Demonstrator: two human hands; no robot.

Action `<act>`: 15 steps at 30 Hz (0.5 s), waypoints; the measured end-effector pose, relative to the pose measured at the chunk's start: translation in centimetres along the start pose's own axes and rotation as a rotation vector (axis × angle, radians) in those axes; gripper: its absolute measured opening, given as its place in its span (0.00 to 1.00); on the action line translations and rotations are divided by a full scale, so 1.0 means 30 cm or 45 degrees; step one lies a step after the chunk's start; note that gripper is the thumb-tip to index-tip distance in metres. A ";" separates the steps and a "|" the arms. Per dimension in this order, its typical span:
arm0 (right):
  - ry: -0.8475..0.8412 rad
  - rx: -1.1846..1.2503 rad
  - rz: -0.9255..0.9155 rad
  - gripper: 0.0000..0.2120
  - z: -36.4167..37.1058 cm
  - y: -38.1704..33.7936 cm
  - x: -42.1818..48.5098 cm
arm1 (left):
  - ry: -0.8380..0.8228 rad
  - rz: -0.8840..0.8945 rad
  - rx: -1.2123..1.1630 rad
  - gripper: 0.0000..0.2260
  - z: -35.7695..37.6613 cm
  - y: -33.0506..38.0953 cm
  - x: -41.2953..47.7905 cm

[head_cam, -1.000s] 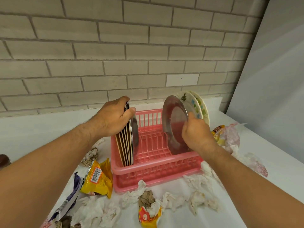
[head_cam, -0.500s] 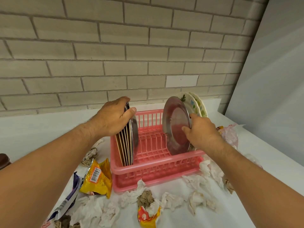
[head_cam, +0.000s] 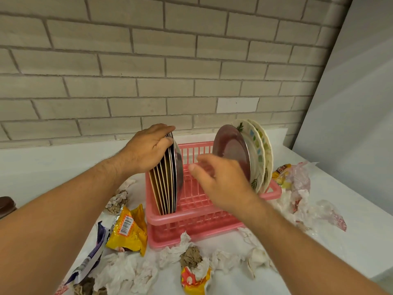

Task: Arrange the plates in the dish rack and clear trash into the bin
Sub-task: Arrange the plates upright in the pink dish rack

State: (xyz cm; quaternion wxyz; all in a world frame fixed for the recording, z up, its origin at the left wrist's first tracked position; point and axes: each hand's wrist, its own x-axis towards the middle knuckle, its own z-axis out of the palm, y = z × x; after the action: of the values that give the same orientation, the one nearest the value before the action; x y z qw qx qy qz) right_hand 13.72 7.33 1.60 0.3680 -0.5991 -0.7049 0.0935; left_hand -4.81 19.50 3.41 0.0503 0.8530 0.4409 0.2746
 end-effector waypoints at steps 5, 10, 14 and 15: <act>-0.053 0.183 0.029 0.21 0.144 -0.042 0.009 | -0.021 -0.015 -0.009 0.26 -0.001 -0.009 0.002; 0.115 0.095 -0.008 0.17 0.208 -0.067 0.007 | 0.020 0.011 -0.028 0.25 0.002 -0.017 -0.005; 0.150 -0.001 -0.054 0.16 0.201 -0.067 0.047 | 0.047 -0.035 -0.060 0.24 0.006 -0.018 -0.007; 0.162 -0.013 -0.048 0.15 0.197 -0.067 0.061 | 0.063 -0.062 -0.087 0.24 0.008 -0.016 -0.008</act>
State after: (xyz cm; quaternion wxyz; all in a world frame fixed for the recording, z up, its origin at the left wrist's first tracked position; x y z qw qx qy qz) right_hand 8.43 10.30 -0.70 0.4106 -0.5923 -0.6918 0.0446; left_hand -5.15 19.62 2.95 0.0752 0.8328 0.4528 0.3093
